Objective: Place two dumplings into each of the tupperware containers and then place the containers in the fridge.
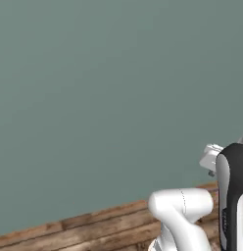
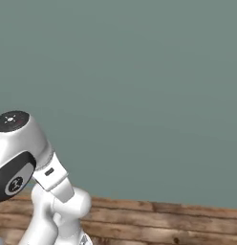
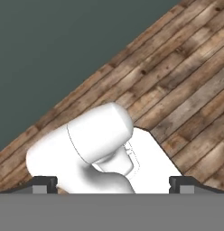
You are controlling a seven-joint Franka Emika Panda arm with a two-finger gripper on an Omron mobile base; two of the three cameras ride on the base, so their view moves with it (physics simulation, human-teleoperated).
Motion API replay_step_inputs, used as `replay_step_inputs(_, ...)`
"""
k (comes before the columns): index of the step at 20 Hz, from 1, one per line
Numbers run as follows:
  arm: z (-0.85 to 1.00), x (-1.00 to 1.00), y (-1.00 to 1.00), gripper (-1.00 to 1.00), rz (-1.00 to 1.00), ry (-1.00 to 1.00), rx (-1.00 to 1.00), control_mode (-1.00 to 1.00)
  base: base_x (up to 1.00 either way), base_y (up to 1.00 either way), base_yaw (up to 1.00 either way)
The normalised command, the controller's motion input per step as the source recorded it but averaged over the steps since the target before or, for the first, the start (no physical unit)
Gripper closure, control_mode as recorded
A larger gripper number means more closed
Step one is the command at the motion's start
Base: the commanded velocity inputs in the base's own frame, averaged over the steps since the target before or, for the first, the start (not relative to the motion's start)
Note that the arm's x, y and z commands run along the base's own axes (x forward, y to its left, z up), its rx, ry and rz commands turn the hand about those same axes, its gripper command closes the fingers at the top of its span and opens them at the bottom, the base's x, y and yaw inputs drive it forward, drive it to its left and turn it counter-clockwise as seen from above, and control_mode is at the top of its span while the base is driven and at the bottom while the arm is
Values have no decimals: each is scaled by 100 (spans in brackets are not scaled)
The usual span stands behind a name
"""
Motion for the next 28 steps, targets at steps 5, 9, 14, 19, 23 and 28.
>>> replay_step_inputs(5, 0, 0, 0, -100, 0, 0, 0, 100, 0, 71, -68)
replay_step_inputs(9, 0, 0, 0, -100, 0, 0, 0, 100, -2, 55, -71)
replay_step_inputs(14, 0, 0, 0, -100, 0, 0, 0, 100, -26, 53, -60)
replay_step_inputs(19, 0, 0, 0, -100, 0, 0, 0, 100, -56, 56, -43)
replay_step_inputs(23, 0, 0, 0, -100, 0, 0, 0, 100, -76, 40, -34)
replay_step_inputs(28, 0, 0, 0, -100, 0, 0, 0, 100, -94, 25, -30)
